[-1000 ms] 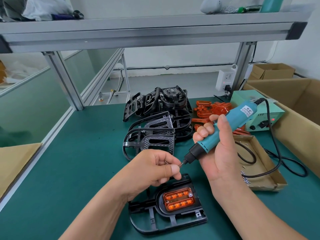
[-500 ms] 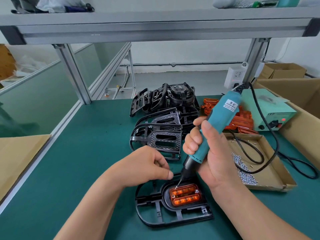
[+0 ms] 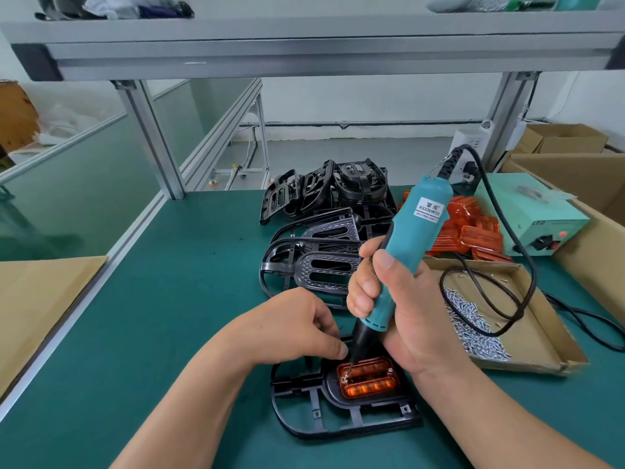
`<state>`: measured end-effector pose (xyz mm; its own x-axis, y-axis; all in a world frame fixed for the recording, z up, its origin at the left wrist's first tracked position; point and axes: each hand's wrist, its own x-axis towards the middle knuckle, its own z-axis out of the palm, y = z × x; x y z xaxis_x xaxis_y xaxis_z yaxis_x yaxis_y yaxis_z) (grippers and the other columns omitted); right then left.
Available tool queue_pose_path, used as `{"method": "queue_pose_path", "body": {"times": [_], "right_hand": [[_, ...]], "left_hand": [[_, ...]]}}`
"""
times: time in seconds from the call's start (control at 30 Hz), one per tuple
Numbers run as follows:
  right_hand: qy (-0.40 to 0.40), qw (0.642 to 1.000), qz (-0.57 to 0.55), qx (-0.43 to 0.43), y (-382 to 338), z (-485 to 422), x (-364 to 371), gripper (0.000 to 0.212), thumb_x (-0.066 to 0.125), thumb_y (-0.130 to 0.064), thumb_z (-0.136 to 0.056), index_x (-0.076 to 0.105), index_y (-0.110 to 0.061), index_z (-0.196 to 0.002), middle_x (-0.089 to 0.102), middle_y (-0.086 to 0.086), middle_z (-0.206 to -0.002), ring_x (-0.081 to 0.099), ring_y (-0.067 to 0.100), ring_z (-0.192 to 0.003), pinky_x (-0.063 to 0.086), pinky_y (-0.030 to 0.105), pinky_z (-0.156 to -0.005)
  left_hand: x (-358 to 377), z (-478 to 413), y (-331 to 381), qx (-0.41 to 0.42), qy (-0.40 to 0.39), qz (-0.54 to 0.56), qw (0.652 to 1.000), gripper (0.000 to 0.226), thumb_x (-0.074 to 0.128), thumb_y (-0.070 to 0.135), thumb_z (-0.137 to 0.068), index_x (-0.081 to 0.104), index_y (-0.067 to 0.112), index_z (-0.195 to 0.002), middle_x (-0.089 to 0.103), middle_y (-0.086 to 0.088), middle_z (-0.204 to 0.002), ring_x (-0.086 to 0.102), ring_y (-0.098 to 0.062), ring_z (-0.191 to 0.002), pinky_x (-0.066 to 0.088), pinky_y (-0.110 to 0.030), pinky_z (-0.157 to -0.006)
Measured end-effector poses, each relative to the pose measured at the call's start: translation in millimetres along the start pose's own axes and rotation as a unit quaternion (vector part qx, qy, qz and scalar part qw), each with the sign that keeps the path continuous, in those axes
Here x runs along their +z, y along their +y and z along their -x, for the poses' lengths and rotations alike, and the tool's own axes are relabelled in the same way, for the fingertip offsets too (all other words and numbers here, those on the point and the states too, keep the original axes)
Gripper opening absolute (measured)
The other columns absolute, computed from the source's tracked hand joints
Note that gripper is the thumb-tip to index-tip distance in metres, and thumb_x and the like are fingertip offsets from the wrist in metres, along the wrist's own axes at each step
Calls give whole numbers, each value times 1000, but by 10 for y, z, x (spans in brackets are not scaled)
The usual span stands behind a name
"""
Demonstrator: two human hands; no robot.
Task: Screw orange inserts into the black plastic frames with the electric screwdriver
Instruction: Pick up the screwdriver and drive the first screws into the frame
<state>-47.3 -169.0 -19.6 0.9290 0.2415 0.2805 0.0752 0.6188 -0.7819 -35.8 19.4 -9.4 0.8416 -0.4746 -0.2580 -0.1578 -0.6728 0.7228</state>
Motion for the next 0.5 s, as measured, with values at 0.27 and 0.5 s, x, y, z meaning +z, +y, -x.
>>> {"method": "queue_pose_path", "body": {"times": [0.27, 0.5], "right_hand": [[-50, 997, 53, -6, -16, -15, 115, 39, 84, -39, -91, 63, -12, -109, 49, 5, -70, 50, 20, -56, 46, 31, -57], [-98, 985, 144, 0, -13, -23, 258, 33, 79, -37, -96, 63, -11, -108, 53, 6, -67, 51, 22, -55, 45, 32, -59]], "left_hand": [[-3, 25, 71, -1, -8, 1, 1000, 31, 84, 32, -82, 64, 31, -59, 45, 15, -50, 38, -7, -50, 31, -23, -52], [11, 52, 129, 16, -12, -18, 1000, 17, 76, 19, -83, 65, 8, -90, 67, -13, -86, 61, -33, -80, 57, -50, -78]]}}
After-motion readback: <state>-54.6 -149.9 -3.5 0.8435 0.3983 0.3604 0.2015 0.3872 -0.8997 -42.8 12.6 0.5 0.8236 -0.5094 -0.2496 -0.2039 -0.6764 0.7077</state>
